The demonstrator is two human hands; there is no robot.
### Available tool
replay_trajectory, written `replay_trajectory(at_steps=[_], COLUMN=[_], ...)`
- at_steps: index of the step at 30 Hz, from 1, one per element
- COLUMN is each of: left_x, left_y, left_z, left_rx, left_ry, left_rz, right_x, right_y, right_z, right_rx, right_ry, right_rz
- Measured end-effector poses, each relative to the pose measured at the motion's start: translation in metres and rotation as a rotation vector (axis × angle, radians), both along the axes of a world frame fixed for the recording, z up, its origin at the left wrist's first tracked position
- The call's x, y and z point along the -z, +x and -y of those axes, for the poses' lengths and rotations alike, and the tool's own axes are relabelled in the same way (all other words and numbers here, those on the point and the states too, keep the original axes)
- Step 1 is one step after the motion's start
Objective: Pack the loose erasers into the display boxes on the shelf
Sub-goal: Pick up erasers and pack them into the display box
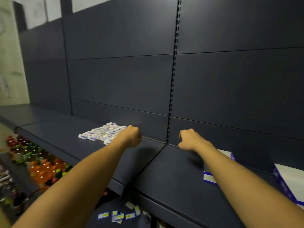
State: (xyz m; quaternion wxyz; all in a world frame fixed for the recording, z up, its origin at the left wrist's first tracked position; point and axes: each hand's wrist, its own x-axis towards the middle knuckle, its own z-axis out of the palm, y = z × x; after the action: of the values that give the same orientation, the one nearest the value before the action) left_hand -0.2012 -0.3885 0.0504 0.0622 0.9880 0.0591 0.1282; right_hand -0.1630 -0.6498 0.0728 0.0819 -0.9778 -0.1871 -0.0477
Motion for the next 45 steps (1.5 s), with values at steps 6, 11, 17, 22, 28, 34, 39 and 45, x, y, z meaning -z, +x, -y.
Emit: replay_trajectory(at_steps=[6,11,17,22,28,34,39,45], left_x=[-0.003,-0.001,-0.001,0.001,0.006,0.008,0.003,0.011], left_y=[-0.036,-0.061,-0.084,-0.091,-0.081,-0.050,-0.014,0.039], left_z=[-0.071,-0.130,-0.201,-0.245,-0.284,-0.311,-0.325,-0.319], left_rx=[-0.055,-0.061,-0.054,-0.046,-0.042,-0.034,-0.001,0.079], left_ry=[0.001,0.043,0.072,0.080,0.034,0.023,0.029,0.001], left_rz=[0.021,0.032,0.005,-0.002,-0.005,0.004,-0.003,-0.015], right_x=[-0.005,-0.008,-0.001,0.005,0.001,0.000,0.002,0.009], right_y=[-0.024,-0.048,-0.073,-0.085,-0.074,-0.036,0.006,0.055], right_z=[-0.065,-0.126,-0.189,-0.227,-0.261,-0.294,-0.314,-0.323], right_rx=[-0.030,-0.046,-0.037,-0.012,0.012,0.000,0.007,0.024], right_ry=[-0.011,-0.025,-0.027,-0.045,-0.068,-0.024,0.027,0.035], right_rz=[-0.024,-0.011,0.010,0.027,0.054,0.084,0.068,0.045])
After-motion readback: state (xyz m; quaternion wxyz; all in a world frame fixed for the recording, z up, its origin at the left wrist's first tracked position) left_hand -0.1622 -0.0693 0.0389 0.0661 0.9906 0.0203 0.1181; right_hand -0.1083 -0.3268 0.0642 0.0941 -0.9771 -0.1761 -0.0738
